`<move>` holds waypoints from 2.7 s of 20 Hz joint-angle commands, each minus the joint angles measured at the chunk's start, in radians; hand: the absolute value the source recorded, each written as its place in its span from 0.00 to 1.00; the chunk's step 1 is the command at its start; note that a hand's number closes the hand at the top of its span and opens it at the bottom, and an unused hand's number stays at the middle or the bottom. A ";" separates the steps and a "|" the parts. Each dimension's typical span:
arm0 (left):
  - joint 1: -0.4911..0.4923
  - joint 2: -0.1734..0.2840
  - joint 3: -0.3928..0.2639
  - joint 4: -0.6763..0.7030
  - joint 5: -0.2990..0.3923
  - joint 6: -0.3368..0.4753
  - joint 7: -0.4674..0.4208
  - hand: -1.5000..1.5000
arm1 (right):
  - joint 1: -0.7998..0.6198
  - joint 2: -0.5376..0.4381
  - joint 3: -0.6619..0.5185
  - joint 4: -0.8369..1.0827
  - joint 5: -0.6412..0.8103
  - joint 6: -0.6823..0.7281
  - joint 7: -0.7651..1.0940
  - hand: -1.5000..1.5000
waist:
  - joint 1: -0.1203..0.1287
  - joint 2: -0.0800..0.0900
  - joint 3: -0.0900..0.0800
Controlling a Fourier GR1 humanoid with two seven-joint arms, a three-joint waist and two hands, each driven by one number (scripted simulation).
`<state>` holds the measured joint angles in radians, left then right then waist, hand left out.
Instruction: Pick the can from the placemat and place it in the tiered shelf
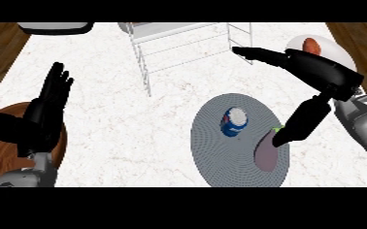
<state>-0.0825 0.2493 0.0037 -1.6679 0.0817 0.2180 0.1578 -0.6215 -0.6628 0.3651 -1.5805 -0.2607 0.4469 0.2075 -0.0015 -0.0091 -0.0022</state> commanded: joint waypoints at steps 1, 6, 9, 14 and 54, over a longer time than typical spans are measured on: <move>-0.003 -0.006 -0.012 0.016 -0.010 -0.006 -0.014 0.50 | -0.101 -0.051 0.113 -0.104 0.180 0.012 0.135 0.00 | 0.005 0.001 -0.002; 0.023 -0.026 -0.030 -0.047 -0.042 0.031 0.014 0.50 | -0.081 0.023 0.212 -0.219 0.284 -0.033 0.384 0.00 | 0.002 0.001 0.001; 0.003 -0.025 -0.009 0.001 -0.022 -0.001 -0.004 0.50 | -0.047 0.113 0.251 -0.193 0.369 -0.043 0.438 0.00 | 0.004 0.008 0.002; 0.013 -0.024 0.006 0.003 -0.022 -0.012 -0.027 0.50 | -0.094 0.181 0.323 -0.150 0.525 -0.006 0.506 0.00 | 0.013 0.009 0.001; 0.014 -0.070 0.099 -0.013 -0.048 -0.118 -0.006 0.50 | 0.194 0.438 0.081 0.337 1.204 -0.083 -0.046 0.00 | 0.006 0.010 0.002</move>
<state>-0.0640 0.1671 0.0709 -1.7010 0.0081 0.1320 0.1633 -0.4332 -0.2606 0.4674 -1.3347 0.8964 0.4102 0.2077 0.0037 0.0000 0.0000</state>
